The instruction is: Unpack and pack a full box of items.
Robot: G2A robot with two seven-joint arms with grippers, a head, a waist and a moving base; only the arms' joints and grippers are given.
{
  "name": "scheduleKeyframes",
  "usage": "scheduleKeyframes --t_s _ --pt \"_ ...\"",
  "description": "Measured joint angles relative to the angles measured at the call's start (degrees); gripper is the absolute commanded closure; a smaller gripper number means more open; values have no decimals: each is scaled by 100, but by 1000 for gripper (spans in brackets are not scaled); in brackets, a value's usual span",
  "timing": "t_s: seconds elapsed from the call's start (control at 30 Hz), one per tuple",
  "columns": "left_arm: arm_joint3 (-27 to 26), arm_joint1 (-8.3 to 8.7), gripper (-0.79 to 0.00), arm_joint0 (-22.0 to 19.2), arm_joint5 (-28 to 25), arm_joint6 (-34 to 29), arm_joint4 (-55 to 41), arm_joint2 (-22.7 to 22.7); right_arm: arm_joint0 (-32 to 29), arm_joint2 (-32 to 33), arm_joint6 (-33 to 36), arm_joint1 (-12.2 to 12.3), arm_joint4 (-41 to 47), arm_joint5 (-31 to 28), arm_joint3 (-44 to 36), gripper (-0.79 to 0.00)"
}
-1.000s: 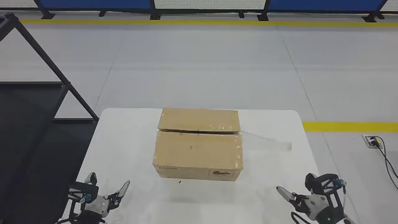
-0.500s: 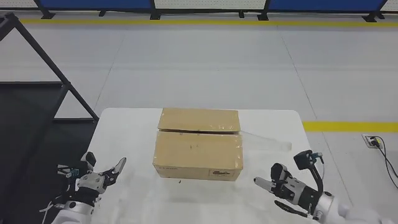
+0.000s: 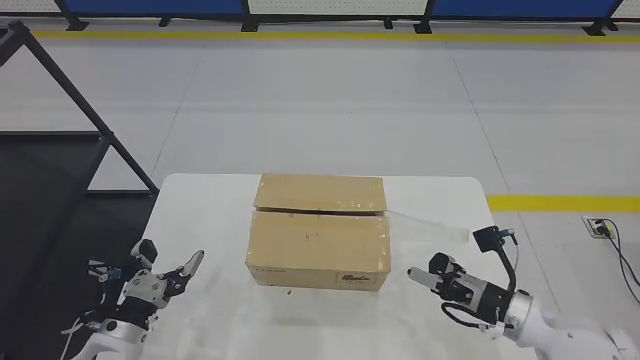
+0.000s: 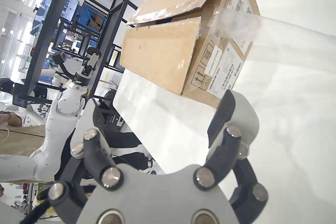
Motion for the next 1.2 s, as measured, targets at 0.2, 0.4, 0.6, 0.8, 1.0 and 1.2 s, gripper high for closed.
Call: scheduleKeyframes --t_s 0.2,0.4,0.6,0.8,1.0,1.2 --pt "97 -8 -785 -399 -115 -581 -786 100 248 -489 -507 -66 361 17 226 -785" --pt "212 18 -785 -854 -287 -1244 -1307 144 894 -920 -731 -112 672 -191 832 -785" --pt "295 42 -785 -1089 -364 -1772 -1644 202 1469 -1275 -1027 -167 715 -220 1430 -785" --pt "289 43 -785 -1089 -362 -1779 -1648 195 1476 -1278 -1024 -167 712 -210 1438 -785" --pt "289 42 -785 -1085 -358 -1773 -1651 199 1466 -1282 -1038 -168 707 -207 1435 -785" --pt "344 56 -785 -1195 -463 -2034 -2000 256 1460 -1338 -1087 -161 700 -430 1528 -785"
